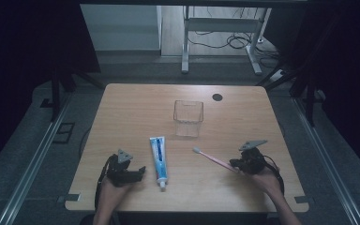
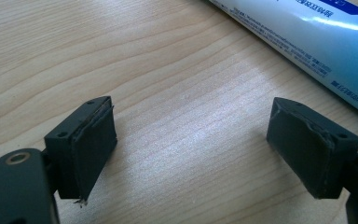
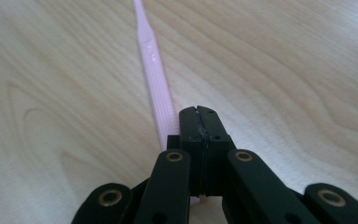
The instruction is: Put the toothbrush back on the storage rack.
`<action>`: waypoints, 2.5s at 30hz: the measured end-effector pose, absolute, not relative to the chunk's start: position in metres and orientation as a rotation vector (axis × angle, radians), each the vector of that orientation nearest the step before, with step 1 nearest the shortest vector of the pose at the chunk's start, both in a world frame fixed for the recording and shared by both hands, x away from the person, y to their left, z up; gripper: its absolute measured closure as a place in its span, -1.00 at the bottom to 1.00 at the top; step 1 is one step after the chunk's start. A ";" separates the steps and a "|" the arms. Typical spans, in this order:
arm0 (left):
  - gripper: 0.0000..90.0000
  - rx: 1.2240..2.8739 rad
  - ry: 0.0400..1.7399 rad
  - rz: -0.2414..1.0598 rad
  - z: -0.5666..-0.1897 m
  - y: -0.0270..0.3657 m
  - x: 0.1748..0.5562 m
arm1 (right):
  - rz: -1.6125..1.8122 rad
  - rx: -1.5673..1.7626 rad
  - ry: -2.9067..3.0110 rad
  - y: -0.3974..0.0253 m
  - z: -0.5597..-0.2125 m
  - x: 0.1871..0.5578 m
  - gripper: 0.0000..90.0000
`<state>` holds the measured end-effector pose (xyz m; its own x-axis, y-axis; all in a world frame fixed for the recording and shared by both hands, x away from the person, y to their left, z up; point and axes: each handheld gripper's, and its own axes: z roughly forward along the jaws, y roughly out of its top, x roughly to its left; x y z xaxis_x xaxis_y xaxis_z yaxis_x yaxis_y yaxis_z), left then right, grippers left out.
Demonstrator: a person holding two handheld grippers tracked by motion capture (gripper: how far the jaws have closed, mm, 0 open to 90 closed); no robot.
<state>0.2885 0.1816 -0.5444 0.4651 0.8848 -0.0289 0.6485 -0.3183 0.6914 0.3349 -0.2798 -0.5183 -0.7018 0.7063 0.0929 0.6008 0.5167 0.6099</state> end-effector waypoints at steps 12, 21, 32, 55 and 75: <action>-0.65 2.078 1.264 0.477 -0.544 0.182 0.289 | 0.928 1.089 2.634 -0.275 -0.513 0.319 0.98; -0.65 2.078 1.265 0.476 -0.544 0.182 0.289 | 0.853 1.074 2.691 -0.269 -0.506 0.332 0.57; -0.65 2.075 1.269 0.475 -0.544 0.182 0.289 | 0.731 1.043 2.774 -0.246 -0.499 0.347 0.25; -0.65 2.076 1.269 0.474 -0.544 0.182 0.289 | 0.427 0.961 2.904 -0.199 -0.493 0.373 0.47; -0.66 2.076 1.269 0.472 -0.544 0.181 0.289 | 0.223 0.891 2.955 -0.168 -0.500 0.387 0.72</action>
<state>0.2885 0.1815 -0.5443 0.4667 0.8839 -0.0298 0.6494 -0.3195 0.6901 0.3874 -0.1684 -0.5003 -0.8332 0.5530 -0.0035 0.5462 0.8239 0.1513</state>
